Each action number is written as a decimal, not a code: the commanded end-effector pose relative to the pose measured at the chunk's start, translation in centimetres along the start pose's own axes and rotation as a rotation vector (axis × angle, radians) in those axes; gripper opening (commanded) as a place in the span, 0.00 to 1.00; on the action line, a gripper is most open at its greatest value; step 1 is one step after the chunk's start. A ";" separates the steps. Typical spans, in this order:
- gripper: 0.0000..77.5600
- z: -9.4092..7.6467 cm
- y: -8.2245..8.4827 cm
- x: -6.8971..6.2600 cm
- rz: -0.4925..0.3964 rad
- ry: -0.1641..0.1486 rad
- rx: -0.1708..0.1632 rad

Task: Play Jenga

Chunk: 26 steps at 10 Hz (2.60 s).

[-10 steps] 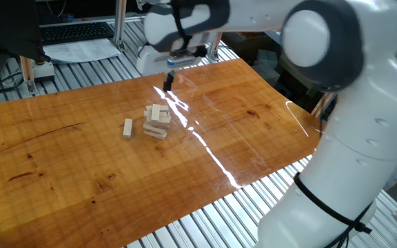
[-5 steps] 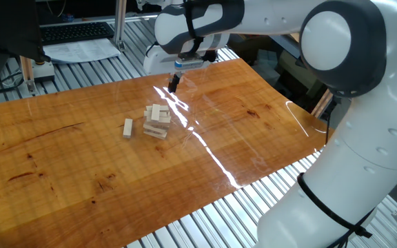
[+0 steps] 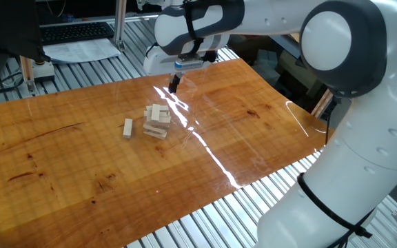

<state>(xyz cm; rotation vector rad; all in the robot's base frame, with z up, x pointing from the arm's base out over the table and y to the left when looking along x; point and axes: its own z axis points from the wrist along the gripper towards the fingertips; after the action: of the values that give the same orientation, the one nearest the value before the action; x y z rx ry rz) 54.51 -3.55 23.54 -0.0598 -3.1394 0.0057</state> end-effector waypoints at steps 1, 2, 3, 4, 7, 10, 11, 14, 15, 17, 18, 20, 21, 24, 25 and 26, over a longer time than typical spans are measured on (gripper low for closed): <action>0.02 -0.4 0.0 -0.2 0.001 0.031 0.017; 0.02 -0.2 0.1 -0.3 0.001 0.034 0.021; 0.02 -0.2 0.2 -0.3 0.002 0.046 0.023; 0.02 -0.2 0.2 -0.3 0.002 0.056 0.022; 0.02 -0.2 0.2 -0.3 0.002 0.054 0.023; 0.02 -0.3 0.3 -0.2 -0.001 0.051 0.020; 0.02 -0.4 0.4 -0.2 -0.006 0.051 0.023; 0.02 -0.8 0.9 0.3 0.000 0.051 0.035; 0.02 -0.8 0.9 0.3 0.002 0.052 0.033; 0.02 -0.8 0.9 0.3 0.002 0.056 0.035; 0.02 -0.8 0.9 0.3 -0.003 0.060 0.046; 0.02 -0.8 0.9 0.3 -0.025 0.057 0.088; 0.02 -0.8 0.9 0.3 -0.027 0.054 0.085; 0.02 -2.9 0.9 0.7 -0.041 0.060 0.049; 0.02 -4.3 0.8 1.2 -0.030 0.061 0.030; 0.02 -4.3 0.8 1.2 -0.030 0.061 0.030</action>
<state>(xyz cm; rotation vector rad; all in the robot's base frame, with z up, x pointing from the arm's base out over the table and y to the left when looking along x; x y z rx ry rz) 53.86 -2.62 26.08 -0.0001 -3.0761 0.0934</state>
